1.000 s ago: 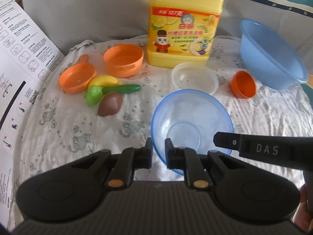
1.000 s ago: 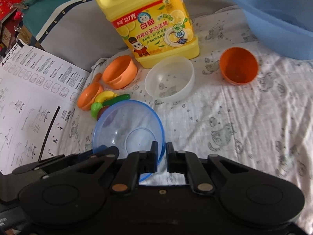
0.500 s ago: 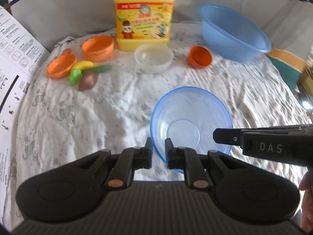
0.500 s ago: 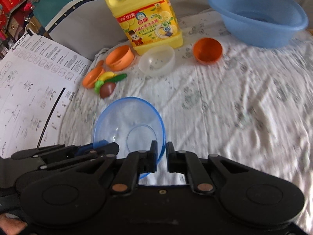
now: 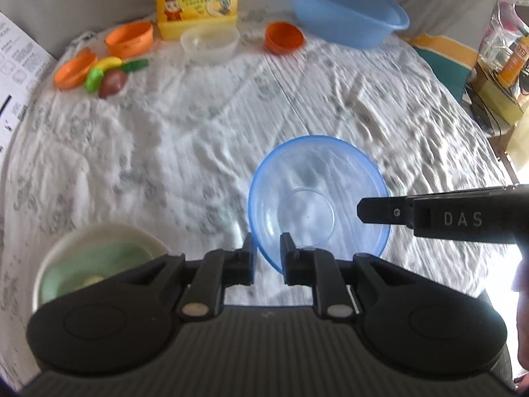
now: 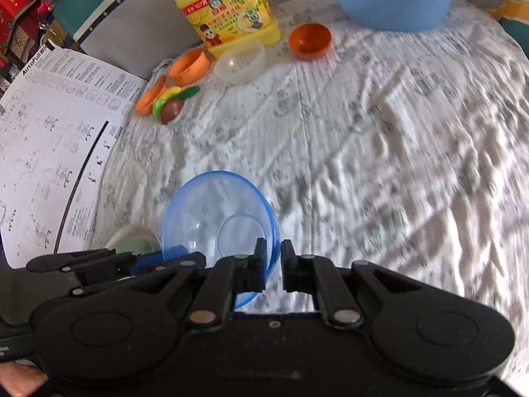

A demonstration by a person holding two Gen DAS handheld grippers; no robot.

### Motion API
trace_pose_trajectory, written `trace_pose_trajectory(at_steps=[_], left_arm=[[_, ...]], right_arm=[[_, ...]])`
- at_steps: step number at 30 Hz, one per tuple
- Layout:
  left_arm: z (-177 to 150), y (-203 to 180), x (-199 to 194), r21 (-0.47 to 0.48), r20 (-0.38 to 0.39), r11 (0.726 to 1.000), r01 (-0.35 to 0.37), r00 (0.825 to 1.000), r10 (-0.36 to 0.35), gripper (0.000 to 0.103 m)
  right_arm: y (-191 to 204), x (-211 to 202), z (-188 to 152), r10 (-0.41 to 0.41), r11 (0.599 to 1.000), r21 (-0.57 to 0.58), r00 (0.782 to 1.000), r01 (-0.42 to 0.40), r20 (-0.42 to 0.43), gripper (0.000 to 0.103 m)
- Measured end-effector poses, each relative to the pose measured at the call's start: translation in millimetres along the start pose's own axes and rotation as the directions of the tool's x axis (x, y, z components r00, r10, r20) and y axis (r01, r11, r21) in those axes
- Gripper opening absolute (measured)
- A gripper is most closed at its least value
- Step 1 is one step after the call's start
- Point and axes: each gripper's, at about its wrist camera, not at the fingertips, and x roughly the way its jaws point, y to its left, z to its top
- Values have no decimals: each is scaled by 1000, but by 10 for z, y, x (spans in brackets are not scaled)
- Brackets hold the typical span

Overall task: Organize plates and bowls
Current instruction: 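Carry the blue bowl onto the plate stack and open both grippers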

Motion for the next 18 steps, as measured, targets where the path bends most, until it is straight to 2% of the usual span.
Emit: trace_pose_trajectory(at_steps=[8, 18], left_arm=[[-126, -48, 52, -12, -36, 1000, 14, 999, -15, 14], [-119, -57, 138, -22, -65, 1000, 15, 998, -16, 14]], right_arm=[[-51, 4, -163, -9, 1000, 2, 1000, 9, -29, 9], [-89, 77, -153, -14, 1000, 12, 999, 14, -51, 10]])
